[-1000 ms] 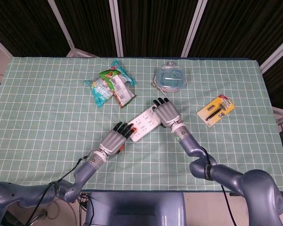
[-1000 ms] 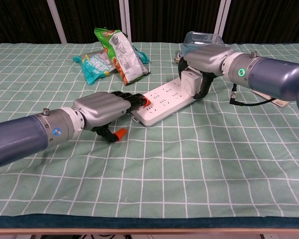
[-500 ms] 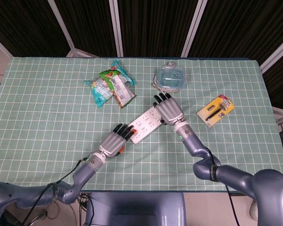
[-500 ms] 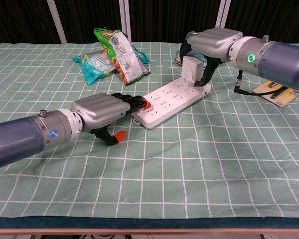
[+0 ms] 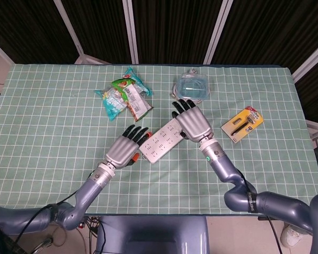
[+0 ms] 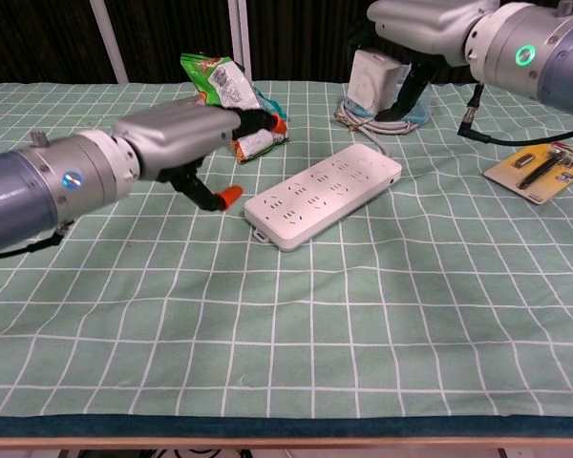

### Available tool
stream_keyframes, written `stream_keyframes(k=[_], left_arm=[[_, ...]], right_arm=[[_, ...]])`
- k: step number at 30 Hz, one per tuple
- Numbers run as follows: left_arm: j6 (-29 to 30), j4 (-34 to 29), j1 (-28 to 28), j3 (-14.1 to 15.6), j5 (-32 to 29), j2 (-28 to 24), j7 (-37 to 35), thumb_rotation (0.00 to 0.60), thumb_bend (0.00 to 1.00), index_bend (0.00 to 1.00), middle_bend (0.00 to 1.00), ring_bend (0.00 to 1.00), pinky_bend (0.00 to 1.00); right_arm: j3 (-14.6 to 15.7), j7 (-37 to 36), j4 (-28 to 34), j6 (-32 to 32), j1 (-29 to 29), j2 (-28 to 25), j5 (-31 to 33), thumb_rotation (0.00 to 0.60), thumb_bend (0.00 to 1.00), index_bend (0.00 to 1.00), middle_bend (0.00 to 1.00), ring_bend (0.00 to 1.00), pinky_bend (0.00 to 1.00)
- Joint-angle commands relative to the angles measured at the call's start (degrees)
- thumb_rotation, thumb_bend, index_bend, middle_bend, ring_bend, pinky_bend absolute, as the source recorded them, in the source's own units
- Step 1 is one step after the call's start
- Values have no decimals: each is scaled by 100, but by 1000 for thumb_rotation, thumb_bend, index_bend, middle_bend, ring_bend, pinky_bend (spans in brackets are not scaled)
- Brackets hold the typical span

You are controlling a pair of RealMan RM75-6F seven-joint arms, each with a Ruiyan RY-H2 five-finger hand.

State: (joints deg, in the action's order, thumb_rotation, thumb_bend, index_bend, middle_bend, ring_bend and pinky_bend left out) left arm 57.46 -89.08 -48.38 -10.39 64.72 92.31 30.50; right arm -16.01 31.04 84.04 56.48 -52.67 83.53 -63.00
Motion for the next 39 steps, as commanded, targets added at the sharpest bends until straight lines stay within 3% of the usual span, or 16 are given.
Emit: stream_keyframes(k=[1,5,12,20,22,25,27,35,39], left_arm=[[307,-469,175,-100,141,-467,-47,600,419,72,3,0,52],[643,-986,487,58,365,-1046,-83,600,385,72,5,0,52],[1329,-1597,1274,596,979,-2086,-512,600,356,72,5,0,51],[2211,-1737,2220,1117,1518,-2922,-1225,600,315,72,5,0,51],[2391,-1718,2411,1195,1609,-3005,-1395,600,293,72,4,0,51],[2667,-1696,2745,1325,1654,-3098,-1651,600,269,72,3,0,51],[2786,-1714,2962,1414,1649,-3135,-1883,600,260,72,3,0,51],[3276,-1536,3591,1607,1924,-3216,-2303,600,245,72,1,0,51],[3541,-1383,3866,1690,2113,-3282,-2421,600,163,69,0,0,50]], right_arm=[[25,296,575,362,236,-392,71,600,594,610,200,161,229],[189,463,1094,666,529,-707,116,600,595,610,200,161,229],[725,602,1579,928,1095,-1030,317,600,595,597,200,158,223],[1285,651,1518,1042,1610,-922,618,600,590,378,115,48,109],[1350,662,1446,1088,1685,-852,619,600,545,290,84,19,89],[1427,698,1283,1207,1801,-697,595,600,382,87,25,0,57],[1460,680,1161,1295,1889,-563,570,600,316,11,2,0,36],[1607,190,1294,1814,2282,-598,-242,600,292,0,0,0,4],[1815,-402,1374,2190,2611,-841,-915,600,291,0,0,0,0]])
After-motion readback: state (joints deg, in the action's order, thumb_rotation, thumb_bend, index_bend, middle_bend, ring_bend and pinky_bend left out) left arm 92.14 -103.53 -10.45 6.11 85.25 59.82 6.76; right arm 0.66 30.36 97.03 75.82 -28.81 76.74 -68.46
